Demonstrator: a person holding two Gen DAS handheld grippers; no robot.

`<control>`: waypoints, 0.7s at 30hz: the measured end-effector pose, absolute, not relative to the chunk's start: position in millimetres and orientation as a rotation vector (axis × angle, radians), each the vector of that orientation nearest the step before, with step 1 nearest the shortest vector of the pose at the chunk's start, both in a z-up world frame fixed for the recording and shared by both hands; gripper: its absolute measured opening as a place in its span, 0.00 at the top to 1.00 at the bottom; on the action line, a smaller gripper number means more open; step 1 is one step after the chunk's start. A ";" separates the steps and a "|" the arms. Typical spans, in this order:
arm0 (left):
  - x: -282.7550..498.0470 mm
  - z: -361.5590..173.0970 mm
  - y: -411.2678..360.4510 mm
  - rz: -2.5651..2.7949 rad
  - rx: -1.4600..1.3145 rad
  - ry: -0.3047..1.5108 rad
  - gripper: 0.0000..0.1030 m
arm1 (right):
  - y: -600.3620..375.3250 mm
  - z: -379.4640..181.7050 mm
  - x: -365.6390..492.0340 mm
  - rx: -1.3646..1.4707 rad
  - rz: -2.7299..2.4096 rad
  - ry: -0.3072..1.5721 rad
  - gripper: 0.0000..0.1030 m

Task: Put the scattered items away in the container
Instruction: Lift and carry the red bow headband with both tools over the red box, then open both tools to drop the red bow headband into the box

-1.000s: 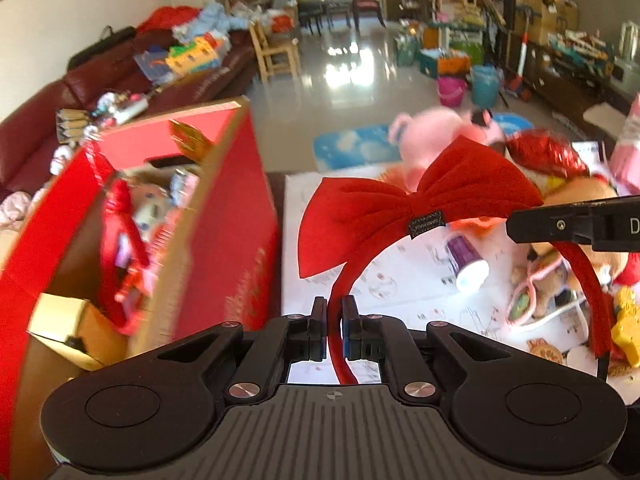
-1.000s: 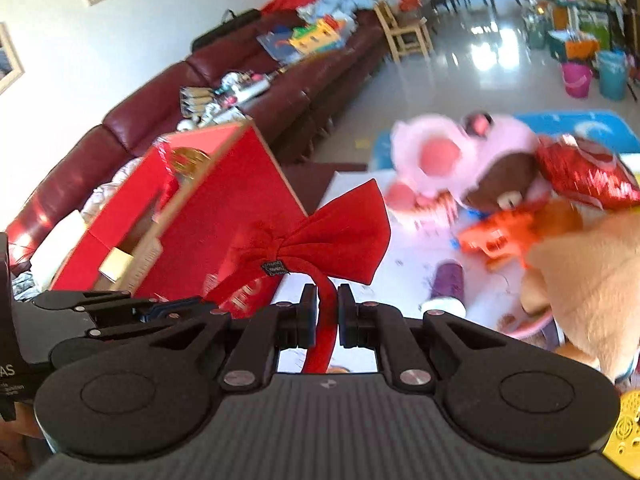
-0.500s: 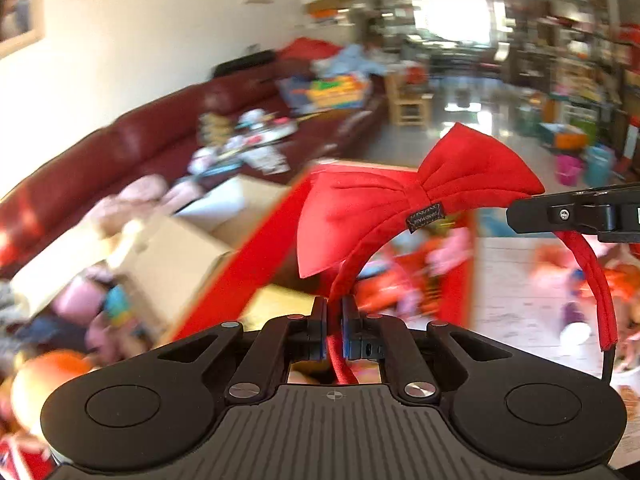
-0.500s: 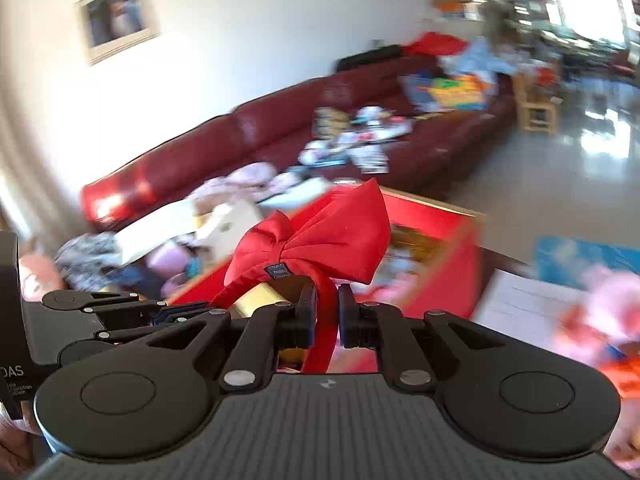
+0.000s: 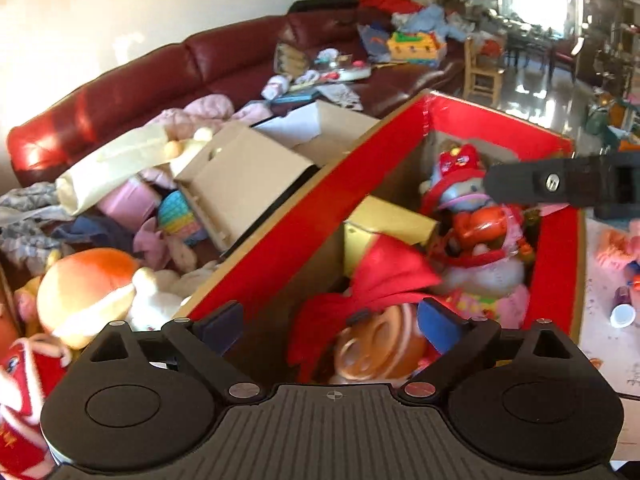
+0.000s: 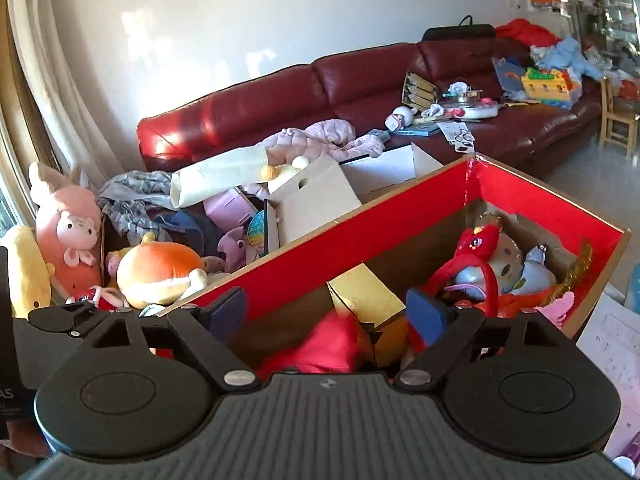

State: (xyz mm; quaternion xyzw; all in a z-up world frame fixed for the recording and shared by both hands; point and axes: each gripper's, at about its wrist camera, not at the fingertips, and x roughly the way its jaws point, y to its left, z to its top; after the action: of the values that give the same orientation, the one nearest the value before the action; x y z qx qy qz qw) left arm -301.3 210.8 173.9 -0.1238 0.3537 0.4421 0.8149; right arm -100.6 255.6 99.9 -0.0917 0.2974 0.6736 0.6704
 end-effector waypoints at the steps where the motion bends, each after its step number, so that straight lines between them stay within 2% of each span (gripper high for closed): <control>1: -296.5 173.3 212.0 0.927 -0.272 0.754 0.03 | 254.3 98.6 -97.5 -0.203 1.506 0.685 0.14; 10: -254.6 146.0 214.2 0.848 -0.335 0.809 0.02 | 244.1 83.5 -80.3 -0.226 1.425 0.728 0.08; 21: -246.7 138.9 211.1 0.836 -0.326 0.835 0.02 | 242.9 78.4 -80.5 -0.250 1.437 0.753 0.07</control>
State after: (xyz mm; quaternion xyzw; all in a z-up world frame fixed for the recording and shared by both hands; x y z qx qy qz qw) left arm -246.7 211.1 138.9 -0.1532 0.3917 0.3922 0.8181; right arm -80.5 242.9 78.4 -0.1115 0.3354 0.6404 0.6818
